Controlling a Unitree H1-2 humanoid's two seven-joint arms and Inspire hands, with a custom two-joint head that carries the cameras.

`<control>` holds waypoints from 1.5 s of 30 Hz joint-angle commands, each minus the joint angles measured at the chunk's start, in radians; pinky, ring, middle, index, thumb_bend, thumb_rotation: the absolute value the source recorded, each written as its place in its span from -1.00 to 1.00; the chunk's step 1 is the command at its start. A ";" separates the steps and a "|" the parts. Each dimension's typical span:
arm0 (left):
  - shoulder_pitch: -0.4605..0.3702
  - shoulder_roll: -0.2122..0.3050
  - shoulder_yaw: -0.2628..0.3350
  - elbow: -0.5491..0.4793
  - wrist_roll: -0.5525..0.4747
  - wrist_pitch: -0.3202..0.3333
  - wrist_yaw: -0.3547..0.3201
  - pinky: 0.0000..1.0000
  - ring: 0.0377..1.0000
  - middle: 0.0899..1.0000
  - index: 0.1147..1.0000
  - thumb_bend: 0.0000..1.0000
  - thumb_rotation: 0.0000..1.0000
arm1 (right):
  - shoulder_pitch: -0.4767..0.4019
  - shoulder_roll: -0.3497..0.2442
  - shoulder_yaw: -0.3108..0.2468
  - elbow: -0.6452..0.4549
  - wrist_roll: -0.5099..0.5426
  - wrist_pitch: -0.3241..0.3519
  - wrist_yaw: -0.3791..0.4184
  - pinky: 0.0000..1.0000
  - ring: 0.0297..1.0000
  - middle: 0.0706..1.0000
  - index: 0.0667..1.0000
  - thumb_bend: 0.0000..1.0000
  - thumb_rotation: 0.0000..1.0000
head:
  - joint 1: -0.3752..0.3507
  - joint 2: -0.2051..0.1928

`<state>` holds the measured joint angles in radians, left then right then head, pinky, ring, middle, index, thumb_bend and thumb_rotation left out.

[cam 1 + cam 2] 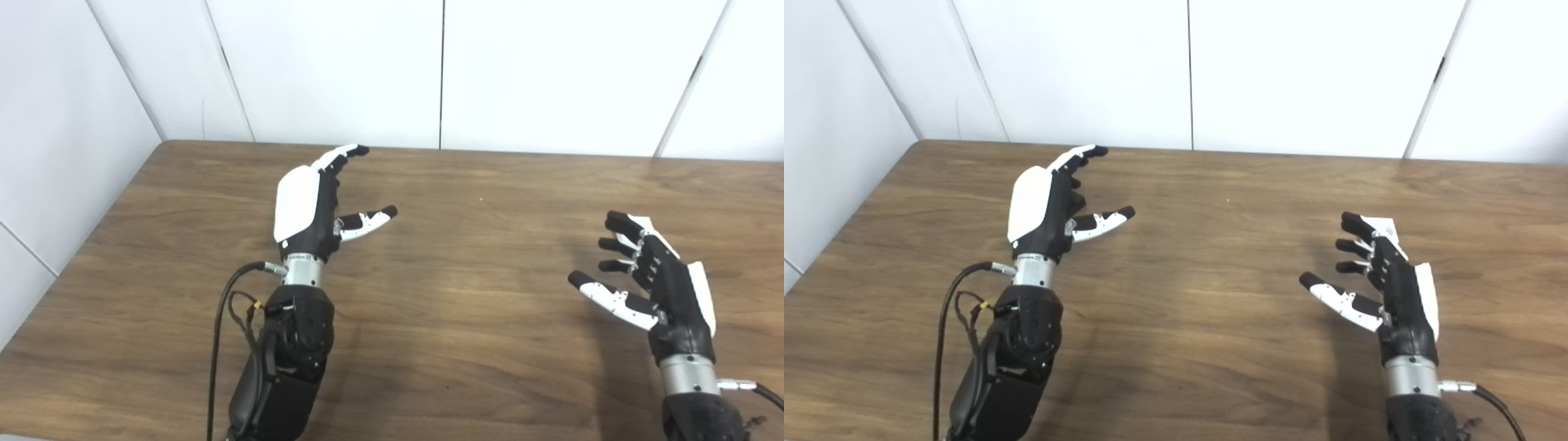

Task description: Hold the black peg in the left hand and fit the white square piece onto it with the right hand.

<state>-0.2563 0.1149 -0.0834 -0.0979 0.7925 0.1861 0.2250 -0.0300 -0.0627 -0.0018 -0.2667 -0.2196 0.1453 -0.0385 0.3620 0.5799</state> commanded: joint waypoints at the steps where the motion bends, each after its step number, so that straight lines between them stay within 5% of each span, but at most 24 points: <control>1: -0.061 0.035 0.016 -0.005 0.026 0.004 0.026 0.26 0.62 0.60 0.45 0.44 -0.70 | -0.022 0.003 0.000 -0.034 0.000 -0.020 -0.006 0.21 0.47 0.60 0.55 0.32 -1.00 | 0.000 0.000; 17: -0.129 0.112 0.019 0.071 0.161 0.111 0.061 0.33 0.64 0.61 0.40 0.49 -0.63 | -0.009 -0.005 0.023 -0.007 -0.052 -0.066 -0.020 0.21 0.44 0.53 0.52 0.35 -1.00 | 0.003 0.002; 26: -0.144 0.137 0.025 0.109 0.157 0.171 0.057 0.31 0.63 0.62 0.36 0.50 -0.56 | -0.012 -0.005 0.017 -0.015 -0.043 -0.062 -0.021 0.21 0.45 0.55 0.54 0.35 -1.00 | 0.002 0.003; 45: -0.170 0.152 0.028 0.218 0.184 0.283 0.001 0.60 0.77 0.72 0.34 0.60 -0.29 | -0.012 -0.003 0.018 -0.030 -0.039 -0.052 -0.018 0.20 0.44 0.55 0.55 0.35 -1.00 | -0.004 0.007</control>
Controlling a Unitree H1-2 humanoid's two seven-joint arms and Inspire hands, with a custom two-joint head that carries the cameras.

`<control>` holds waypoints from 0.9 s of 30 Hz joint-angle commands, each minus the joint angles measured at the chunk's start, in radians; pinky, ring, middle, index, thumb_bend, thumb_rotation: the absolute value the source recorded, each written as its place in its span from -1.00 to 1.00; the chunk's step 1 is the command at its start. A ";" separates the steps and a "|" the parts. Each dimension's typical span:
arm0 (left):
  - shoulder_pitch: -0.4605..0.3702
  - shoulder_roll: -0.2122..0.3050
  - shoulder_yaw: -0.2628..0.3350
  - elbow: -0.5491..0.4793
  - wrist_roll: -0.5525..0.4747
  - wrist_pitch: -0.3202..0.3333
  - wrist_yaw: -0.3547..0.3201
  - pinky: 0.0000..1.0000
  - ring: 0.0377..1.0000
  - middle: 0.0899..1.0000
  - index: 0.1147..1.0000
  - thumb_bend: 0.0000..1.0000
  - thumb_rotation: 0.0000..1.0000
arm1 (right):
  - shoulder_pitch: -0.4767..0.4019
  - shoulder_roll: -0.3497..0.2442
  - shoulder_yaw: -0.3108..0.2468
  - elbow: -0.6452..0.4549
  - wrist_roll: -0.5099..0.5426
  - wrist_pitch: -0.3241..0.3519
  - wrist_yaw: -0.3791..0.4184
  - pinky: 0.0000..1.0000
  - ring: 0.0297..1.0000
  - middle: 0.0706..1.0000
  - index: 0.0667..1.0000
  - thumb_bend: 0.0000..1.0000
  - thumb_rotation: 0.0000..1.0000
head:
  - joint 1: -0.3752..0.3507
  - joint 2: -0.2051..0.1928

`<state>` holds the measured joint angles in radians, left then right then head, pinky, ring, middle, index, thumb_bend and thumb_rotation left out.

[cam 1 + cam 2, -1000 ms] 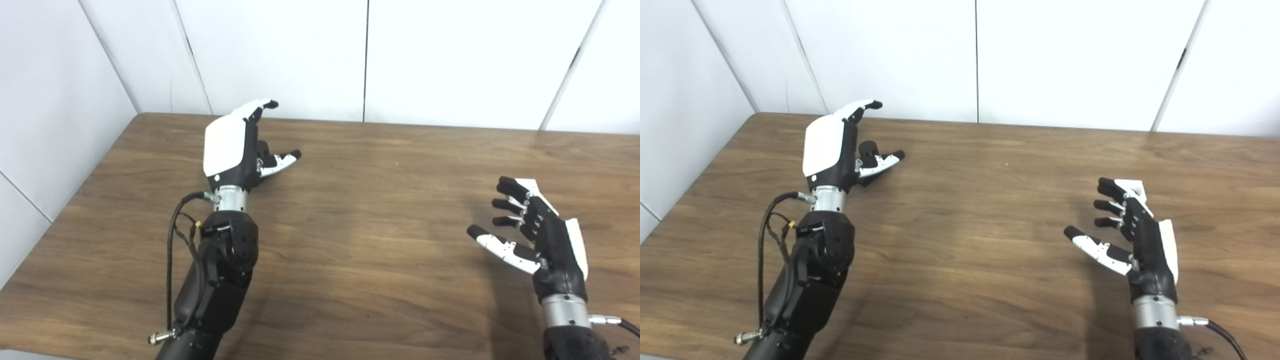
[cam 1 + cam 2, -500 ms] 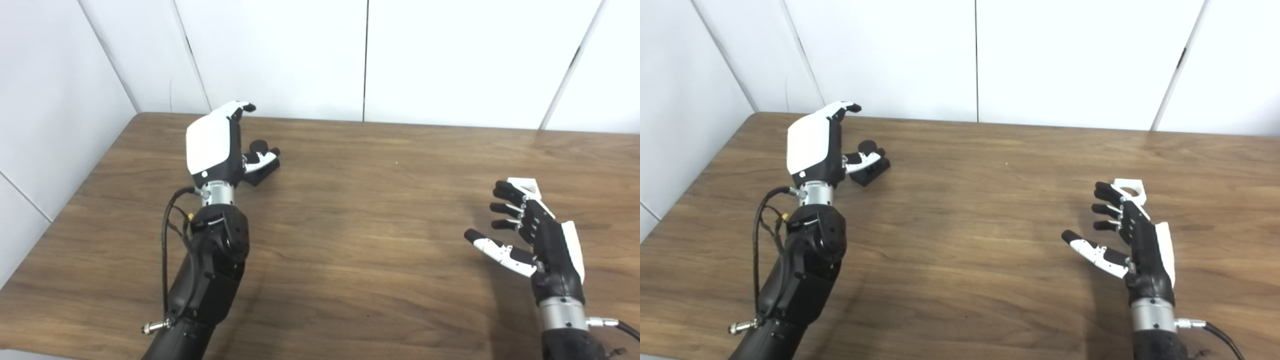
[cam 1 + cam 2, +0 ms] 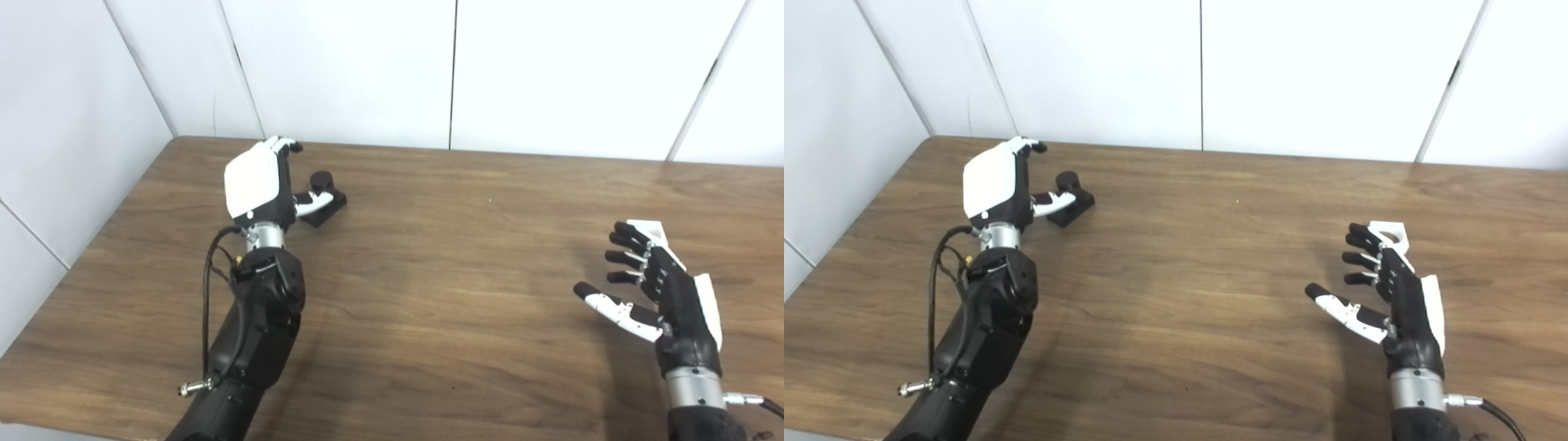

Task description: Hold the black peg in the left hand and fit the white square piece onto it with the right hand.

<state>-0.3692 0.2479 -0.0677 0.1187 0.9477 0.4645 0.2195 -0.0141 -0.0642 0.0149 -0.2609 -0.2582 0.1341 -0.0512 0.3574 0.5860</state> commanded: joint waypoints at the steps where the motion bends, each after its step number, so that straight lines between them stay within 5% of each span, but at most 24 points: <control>1: -0.059 0.017 0.017 0.009 0.033 0.005 0.003 0.62 0.78 0.73 0.33 0.61 -0.27 | -0.029 -0.001 0.001 -0.037 -0.001 -0.039 -0.006 0.20 0.43 0.54 0.54 0.35 -1.00 | -0.001 0.003; 14: -0.066 -0.008 0.054 0.123 0.130 0.005 -0.016 0.98 0.93 0.86 0.30 0.71 -0.11 | -0.035 -0.001 -0.001 -0.050 0.008 -0.028 0.002 0.18 0.43 0.55 0.54 0.35 -1.00 | -0.005 0.008; 27: -0.059 -0.011 0.028 0.165 0.082 0.004 0.001 1.00 0.97 0.86 0.15 0.70 -0.16 | -0.045 0.000 0.003 -0.042 -0.011 -0.035 -0.006 0.12 0.40 0.57 0.53 0.35 -1.00 | -0.013 0.008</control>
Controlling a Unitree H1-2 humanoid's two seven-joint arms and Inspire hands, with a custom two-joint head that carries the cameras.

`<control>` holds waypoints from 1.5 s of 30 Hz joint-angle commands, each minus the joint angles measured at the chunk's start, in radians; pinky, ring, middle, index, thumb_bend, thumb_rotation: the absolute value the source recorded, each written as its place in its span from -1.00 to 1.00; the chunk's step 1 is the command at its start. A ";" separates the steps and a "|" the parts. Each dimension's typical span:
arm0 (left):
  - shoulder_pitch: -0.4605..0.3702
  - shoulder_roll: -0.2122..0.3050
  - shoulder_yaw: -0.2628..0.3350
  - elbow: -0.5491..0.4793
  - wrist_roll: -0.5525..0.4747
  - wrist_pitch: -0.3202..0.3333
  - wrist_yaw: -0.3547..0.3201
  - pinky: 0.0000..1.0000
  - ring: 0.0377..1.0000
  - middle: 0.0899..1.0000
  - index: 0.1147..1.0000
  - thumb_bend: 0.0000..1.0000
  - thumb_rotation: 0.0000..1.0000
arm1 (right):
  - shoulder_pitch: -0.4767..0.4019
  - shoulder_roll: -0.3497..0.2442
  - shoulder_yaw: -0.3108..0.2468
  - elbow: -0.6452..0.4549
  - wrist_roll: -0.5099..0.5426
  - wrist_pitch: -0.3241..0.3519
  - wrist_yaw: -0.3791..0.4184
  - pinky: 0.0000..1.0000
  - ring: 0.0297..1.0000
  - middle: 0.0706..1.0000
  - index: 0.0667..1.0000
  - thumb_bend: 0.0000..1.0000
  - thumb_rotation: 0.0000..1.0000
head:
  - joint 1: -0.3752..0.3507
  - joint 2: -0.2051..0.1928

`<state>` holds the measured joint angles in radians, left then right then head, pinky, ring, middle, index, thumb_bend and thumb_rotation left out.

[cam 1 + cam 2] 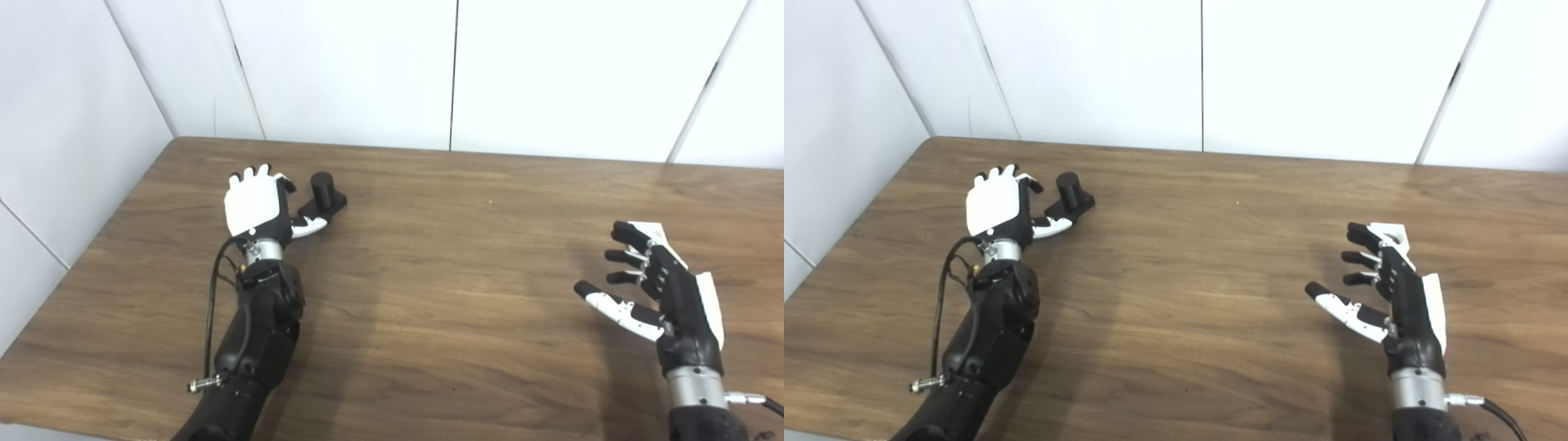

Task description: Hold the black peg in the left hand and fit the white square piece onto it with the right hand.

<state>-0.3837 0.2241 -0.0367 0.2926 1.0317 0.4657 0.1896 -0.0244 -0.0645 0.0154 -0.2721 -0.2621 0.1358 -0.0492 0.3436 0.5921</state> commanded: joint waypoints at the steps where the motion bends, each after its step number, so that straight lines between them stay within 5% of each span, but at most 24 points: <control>1: -0.043 0.014 -0.007 -0.008 -0.009 0.002 0.036 1.00 0.97 0.86 0.14 0.70 -0.16 | -0.034 0.001 0.003 -0.031 -0.007 -0.038 -0.009 0.12 0.40 0.57 0.53 0.35 -1.00 | 0.001 0.001; 34: -0.057 0.021 -0.019 0.113 0.048 0.004 0.037 1.00 0.87 0.75 0.06 0.50 -0.21 | -0.004 0.009 -0.003 -0.035 -0.006 -0.050 -0.029 0.13 0.39 0.57 0.54 0.35 -1.00 | -0.005 0.008; 45: -0.068 0.023 -0.013 0.166 0.035 0.004 0.050 0.78 0.79 0.67 -0.11 0.36 -0.33 | -0.001 0.008 -0.007 -0.048 0.004 -0.050 -0.030 0.12 0.35 0.56 0.53 0.32 -1.00 | -0.006 0.013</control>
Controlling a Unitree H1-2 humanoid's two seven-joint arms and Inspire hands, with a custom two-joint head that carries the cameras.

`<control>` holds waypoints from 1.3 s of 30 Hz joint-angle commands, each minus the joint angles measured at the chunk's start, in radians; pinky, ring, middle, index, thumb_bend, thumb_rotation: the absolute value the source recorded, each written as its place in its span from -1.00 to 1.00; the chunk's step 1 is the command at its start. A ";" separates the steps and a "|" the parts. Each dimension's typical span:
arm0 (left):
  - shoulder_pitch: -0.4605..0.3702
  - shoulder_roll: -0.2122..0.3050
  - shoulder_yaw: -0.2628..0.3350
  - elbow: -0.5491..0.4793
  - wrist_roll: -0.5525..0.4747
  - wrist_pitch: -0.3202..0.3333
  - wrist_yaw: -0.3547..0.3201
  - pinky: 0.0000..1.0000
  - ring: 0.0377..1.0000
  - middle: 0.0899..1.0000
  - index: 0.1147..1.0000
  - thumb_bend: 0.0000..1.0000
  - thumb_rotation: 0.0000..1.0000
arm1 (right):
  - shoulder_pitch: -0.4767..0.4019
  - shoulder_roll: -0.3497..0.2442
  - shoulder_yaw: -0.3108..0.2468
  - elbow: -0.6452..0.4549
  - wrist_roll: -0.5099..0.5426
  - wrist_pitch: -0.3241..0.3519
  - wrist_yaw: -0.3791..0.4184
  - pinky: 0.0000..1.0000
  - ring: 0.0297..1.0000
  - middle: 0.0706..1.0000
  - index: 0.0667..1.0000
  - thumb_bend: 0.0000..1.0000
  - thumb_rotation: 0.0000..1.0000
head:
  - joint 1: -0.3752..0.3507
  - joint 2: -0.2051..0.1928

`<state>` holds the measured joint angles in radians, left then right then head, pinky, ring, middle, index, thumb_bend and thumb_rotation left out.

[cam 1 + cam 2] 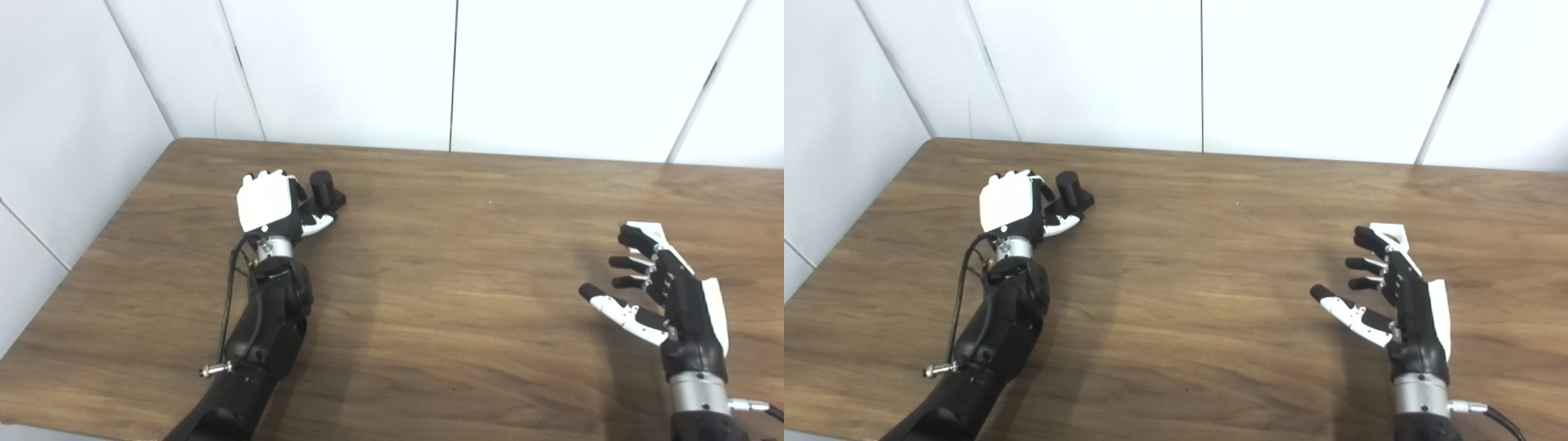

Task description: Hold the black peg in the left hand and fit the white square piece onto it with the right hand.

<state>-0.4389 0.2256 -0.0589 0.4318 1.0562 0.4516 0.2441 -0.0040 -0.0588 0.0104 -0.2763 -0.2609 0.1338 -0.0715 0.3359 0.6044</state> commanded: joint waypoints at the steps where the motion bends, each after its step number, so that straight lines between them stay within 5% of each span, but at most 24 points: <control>1: -0.013 0.021 0.011 0.028 0.007 0.018 -0.005 0.77 0.79 0.66 -0.10 0.35 -0.34 | -0.021 0.002 -0.002 -0.043 0.002 -0.049 -0.008 0.12 0.35 0.56 0.53 0.32 -1.00 | 0.001 0.001; 16: -0.008 0.021 0.008 0.028 -0.040 0.018 -0.034 0.70 0.72 0.60 -0.13 0.35 -0.36 | -0.019 0.002 -0.006 -0.040 0.015 -0.064 -0.010 0.07 0.34 0.56 0.52 0.29 -1.00 | -0.002 0.007; 22: 0.000 0.025 0.005 -0.001 -0.136 0.014 -0.063 0.75 0.73 0.61 -0.11 0.36 -0.42 | -0.023 0.000 -0.006 -0.040 0.009 -0.061 -0.008 0.09 0.34 0.56 0.52 0.28 -1.00 | -0.007 0.006; 30: 0.017 0.065 -0.010 -0.078 -0.347 -0.028 -0.186 0.87 0.79 0.68 -0.03 0.30 -0.37 | -0.031 -0.005 -0.004 -0.039 -0.001 -0.067 -0.007 0.08 0.31 0.54 0.50 0.29 -1.00 | -0.011 0.008; 34: 0.021 0.101 -0.040 -0.100 -0.415 -0.088 -0.236 0.80 0.80 0.69 -0.02 0.38 -0.32 | -0.034 -0.006 -0.002 -0.041 -0.012 -0.062 -0.007 0.07 0.32 0.54 0.50 0.29 -1.00 | -0.012 0.008; 39: 0.022 0.131 -0.069 -0.103 -0.458 -0.168 -0.248 0.94 0.95 0.73 -0.03 0.63 -0.47 | -0.036 -0.003 -0.001 -0.041 -0.019 -0.059 -0.008 0.07 0.31 0.54 0.49 0.30 -1.00 | -0.016 0.011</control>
<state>-0.4186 0.3501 -0.1018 0.3411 0.6171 0.3256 0.0330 -0.0084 -0.0626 0.0075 -0.2782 -0.2728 0.1074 -0.0726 0.3191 0.6136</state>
